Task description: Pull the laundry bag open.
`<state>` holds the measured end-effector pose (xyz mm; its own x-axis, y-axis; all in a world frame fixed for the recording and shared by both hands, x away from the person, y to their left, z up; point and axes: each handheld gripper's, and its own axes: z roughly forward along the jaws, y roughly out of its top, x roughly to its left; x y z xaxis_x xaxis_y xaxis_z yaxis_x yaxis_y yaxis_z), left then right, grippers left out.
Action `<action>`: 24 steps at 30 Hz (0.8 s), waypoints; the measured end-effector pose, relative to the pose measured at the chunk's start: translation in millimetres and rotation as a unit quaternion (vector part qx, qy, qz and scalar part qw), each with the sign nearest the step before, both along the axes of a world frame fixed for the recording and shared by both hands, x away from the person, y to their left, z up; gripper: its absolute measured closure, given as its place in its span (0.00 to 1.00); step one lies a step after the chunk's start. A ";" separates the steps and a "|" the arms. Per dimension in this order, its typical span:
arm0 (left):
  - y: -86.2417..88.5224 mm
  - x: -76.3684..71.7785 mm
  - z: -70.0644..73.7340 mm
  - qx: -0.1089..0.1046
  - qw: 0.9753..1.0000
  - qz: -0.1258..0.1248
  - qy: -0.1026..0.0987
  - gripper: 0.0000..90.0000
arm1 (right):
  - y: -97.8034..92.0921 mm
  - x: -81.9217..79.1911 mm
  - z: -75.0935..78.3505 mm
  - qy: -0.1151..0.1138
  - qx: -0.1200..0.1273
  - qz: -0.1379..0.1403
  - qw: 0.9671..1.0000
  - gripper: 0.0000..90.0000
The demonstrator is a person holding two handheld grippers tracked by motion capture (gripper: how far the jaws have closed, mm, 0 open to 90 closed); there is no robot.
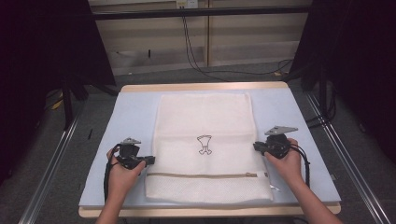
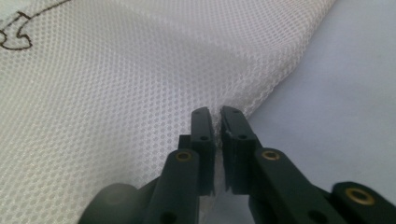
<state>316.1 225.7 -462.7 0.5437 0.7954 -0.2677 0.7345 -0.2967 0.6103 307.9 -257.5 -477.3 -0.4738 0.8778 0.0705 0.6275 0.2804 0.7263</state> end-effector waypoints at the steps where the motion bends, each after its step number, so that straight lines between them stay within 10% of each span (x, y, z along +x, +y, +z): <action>1: 0.2 -0.2 0.5 0.000 1.000 0.001 0.000 0.97 | 0.0 0.0 0.0 0.000 0.000 0.000 1.000 0.87; 13: -10.8 1.5 23.6 -0.022 0.999 0.028 -0.009 0.68 | -22.0 -44.7 10.3 -0.045 0.033 0.027 0.998 0.85; 24: -67.3 -4.2 29.9 -0.047 0.998 -0.042 0.022 0.68 | -16.9 -69.6 3.7 -0.038 0.037 0.050 0.997 0.99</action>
